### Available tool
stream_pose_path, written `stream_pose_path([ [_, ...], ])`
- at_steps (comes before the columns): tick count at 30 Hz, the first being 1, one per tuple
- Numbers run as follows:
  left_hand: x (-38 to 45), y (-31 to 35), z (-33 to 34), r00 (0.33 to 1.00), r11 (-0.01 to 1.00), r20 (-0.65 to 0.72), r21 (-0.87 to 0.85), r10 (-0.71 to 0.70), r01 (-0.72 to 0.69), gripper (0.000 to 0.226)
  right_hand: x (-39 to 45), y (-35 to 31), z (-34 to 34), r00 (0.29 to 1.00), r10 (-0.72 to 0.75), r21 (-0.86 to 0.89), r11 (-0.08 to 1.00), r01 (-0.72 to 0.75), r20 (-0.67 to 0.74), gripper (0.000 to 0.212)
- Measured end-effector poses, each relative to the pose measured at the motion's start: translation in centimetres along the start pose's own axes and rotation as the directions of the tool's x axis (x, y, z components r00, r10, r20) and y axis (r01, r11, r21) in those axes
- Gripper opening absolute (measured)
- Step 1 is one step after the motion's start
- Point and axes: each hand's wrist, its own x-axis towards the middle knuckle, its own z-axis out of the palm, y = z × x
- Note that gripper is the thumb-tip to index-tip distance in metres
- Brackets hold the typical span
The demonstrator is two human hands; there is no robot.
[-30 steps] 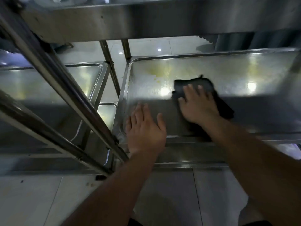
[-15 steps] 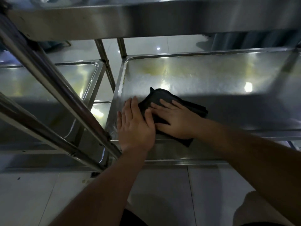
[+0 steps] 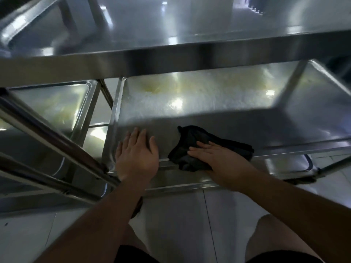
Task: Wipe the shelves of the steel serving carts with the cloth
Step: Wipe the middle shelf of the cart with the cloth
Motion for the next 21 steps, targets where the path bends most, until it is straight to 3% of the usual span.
stream_pose_path([
  [5, 0.0, 0.6, -1.0, 0.996, 1.0, 0.09, 0.024, -0.016, 0.014, 0.059, -1.1, -2.0, -1.7, 0.979, 0.196, 0.1, 0.975, -0.201, 0.052, 0.064],
  [8, 0.8, 1.2, -2.8, 0.965, 0.992, 0.263, 0.128, -0.02, -0.015, 0.066, -0.6, -4.7, -3.9, 0.92, 0.349, 0.06, 0.929, -0.364, 0.18, 0.05],
  [11, 2.2, 2.1, -6.2, 0.884, 0.958, 0.468, 0.258, -0.011, -0.125, 0.075, -0.1, -7.6, -6.4, 0.865, 0.452, -0.08, 0.891, -0.446, 0.215, 0.037],
  [14, 0.4, 3.4, -10.2, 0.816, 0.912, 0.578, 0.322, 0.023, -0.253, 0.074, -2.1, -10.4, -8.3, 0.758, 0.559, -0.125, 0.824, -0.552, 0.337, 0.027],
  [17, -4.8, 4.6, -14.9, 0.744, 0.866, 0.667, 0.349, 0.039, -0.359, 0.066, -6.1, -13.7, -9.7, 0.611, 0.569, -0.14, 0.784, -0.604, 0.551, 0.026],
  [19, -7.5, 5.6, -18.1, 0.633, 0.849, 0.774, 0.347, -0.02, -0.397, 0.065, -8.3, -15.7, -11.6, 0.486, 0.534, -0.155, 0.767, -0.622, 0.691, 0.033],
  [21, -9.5, 7.2, -21.8, 0.536, 0.835, 0.842, 0.339, -0.063, -0.434, 0.065, -10.2, -17.9, -14.2, 0.43, 0.522, -0.13, 0.733, -0.668, 0.736, 0.038],
])
